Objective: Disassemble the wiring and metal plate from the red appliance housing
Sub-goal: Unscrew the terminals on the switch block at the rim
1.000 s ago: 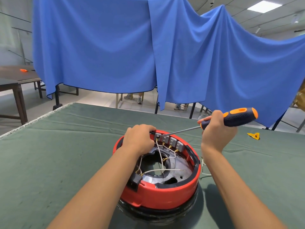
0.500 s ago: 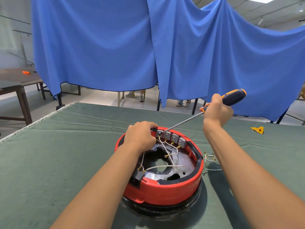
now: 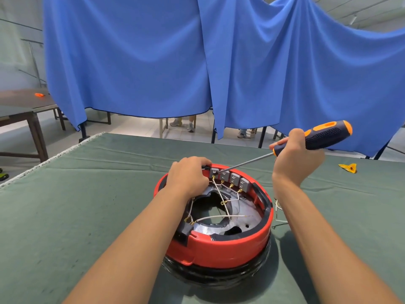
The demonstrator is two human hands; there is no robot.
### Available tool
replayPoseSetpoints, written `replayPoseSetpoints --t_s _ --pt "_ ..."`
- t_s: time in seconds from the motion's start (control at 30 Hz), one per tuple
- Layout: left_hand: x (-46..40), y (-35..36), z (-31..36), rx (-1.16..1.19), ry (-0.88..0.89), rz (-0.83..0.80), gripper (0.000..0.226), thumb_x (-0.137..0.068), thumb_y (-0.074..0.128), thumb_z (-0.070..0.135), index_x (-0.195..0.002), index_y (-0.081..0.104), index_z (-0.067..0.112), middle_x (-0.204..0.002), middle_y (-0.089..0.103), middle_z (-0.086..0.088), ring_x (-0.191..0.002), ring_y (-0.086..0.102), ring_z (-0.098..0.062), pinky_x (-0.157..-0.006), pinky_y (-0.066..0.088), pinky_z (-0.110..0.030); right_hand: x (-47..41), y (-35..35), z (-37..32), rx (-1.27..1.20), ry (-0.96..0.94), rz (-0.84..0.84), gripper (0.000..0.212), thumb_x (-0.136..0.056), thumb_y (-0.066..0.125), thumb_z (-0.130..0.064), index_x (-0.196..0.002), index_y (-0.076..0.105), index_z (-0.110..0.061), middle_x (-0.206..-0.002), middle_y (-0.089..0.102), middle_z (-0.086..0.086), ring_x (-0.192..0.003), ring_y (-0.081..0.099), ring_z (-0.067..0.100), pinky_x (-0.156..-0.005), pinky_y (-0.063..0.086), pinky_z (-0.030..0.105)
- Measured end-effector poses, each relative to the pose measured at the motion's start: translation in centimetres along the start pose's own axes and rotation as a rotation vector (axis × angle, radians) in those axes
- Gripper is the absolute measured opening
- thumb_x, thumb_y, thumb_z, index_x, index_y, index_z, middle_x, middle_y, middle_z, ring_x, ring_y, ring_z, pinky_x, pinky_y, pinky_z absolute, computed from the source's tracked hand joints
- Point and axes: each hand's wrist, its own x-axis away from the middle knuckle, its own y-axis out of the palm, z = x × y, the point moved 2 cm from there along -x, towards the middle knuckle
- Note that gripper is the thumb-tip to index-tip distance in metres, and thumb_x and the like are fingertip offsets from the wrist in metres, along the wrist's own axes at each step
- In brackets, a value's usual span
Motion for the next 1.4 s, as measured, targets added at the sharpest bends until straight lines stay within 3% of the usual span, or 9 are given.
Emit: replayPoseSetpoints --t_s 0.13,0.27,0.37,0.5,0.63,0.87,1.03,1.2,1.4 --pt "0.0 0.0 0.0 0.001 0.009 0.005 0.053 -0.079 0.054 0.008 -0.126 0.057 0.031 -0.123 0.062 0.002 -0.112 0.052 -0.024 -0.096 0.04 -0.039 -0.8 -0.1 0.7 0.024 0.046 0.034 0.02 -0.068 0.049 -0.018 -0.054 0.043 -0.005 -0.031 0.044 -0.004 -0.035 0.05 0.019 -0.041 0.035 0.018" --pt "0.0 0.0 0.0 -0.005 0.019 0.007 0.053 -0.078 0.055 0.009 -0.126 0.057 0.031 -0.122 0.063 0.003 -0.111 0.053 -0.023 -0.095 0.04 -0.039 -1.9 -0.1 1.7 0.014 0.136 0.111 0.026 -0.064 0.05 -0.021 -0.039 0.043 -0.017 -0.031 0.046 -0.001 -0.033 0.047 0.021 -0.038 0.031 0.018" --pt "-0.2 0.1 -0.1 -0.008 0.018 0.003 0.054 -0.076 0.057 0.01 -0.125 0.058 0.031 -0.12 0.063 0.003 -0.11 0.053 -0.023 -0.093 0.04 -0.038 -2.9 0.1 2.7 0.032 0.19 0.123 0.019 -0.062 0.05 -0.022 -0.049 0.045 -0.009 -0.031 0.045 0.0 -0.036 0.05 0.025 -0.038 0.028 0.017" --pt "-0.3 0.2 -0.1 -0.01 0.024 0.003 0.055 -0.075 0.058 0.01 -0.126 0.057 0.03 -0.121 0.063 0.003 -0.11 0.054 -0.023 -0.095 0.043 -0.039 -4.0 -0.3 4.2 0.053 0.277 0.149 0.019 -0.065 0.051 -0.02 -0.051 0.045 -0.01 -0.032 0.044 -0.003 -0.032 0.047 0.019 -0.036 0.027 0.016" --pt "-0.3 0.2 0.0 -0.01 0.024 0.017 0.056 -0.074 0.058 0.008 -0.126 0.057 0.029 -0.12 0.063 0.002 -0.11 0.055 -0.022 -0.093 0.044 -0.038 -3.1 -0.1 5.3 0.098 0.339 0.109 0.022 -0.07 0.053 -0.018 -0.052 0.047 -0.007 -0.031 0.043 -0.005 -0.029 0.042 0.014 -0.037 0.035 0.019" --pt "-0.2 0.2 0.0 -0.036 0.003 0.009 0.028 -0.074 0.056 0.004 -0.092 0.045 0.023 -0.089 0.058 0.001 -0.079 0.048 -0.021 -0.072 0.032 -0.031 -3.9 -0.6 2.5 0.012 0.232 0.127 0.021 -0.063 0.051 -0.022 -0.059 0.048 -0.002 -0.038 0.043 0.004 -0.032 0.043 0.019 -0.037 0.03 0.017" --pt "-0.2 0.3 0.3 -0.112 0.061 0.002 0.018 -0.078 0.055 0.009 -0.072 0.061 0.024 -0.1 0.062 0.003 -0.086 0.052 -0.015 -0.08 0.036 -0.03 -3.1 -1.1 1.0 -0.057 0.16 0.118 0.021 -0.065 0.051 -0.021 -0.05 0.043 -0.008 -0.03 0.044 -0.002 -0.031 0.042 0.016 -0.038 0.033 0.018" --pt "-0.1 0.3 0.2 -0.14 0.075 0.005 0.02 -0.083 0.055 0.015 -0.079 0.073 0.022 -0.113 0.061 0.003 -0.1 0.052 -0.016 -0.085 0.03 -0.03 -2.3 -1.1 0.5 -0.116 0.15 0.09 0.03 -0.069 0.051 -0.019 -0.042 0.042 -0.008 -0.029 0.043 -0.002 -0.031 0.042 0.015 -0.038 0.034 0.018" --pt "-0.3 0.5 0.2 -0.185 0.067 -0.038 0.013 -0.083 0.057 0.024 -0.077 0.068 0.027 -0.122 0.053 0.001 -0.109 0.046 -0.017 -0.091 0.032 -0.034 -1.3 -0.3 -0.3 -0.161 0.074 0.0 0.028 -0.067 0.05 -0.015 -0.041 0.041 -0.014 -0.03 0.041 -0.004 -0.032 0.044 0.017 -0.038 0.033 0.017"
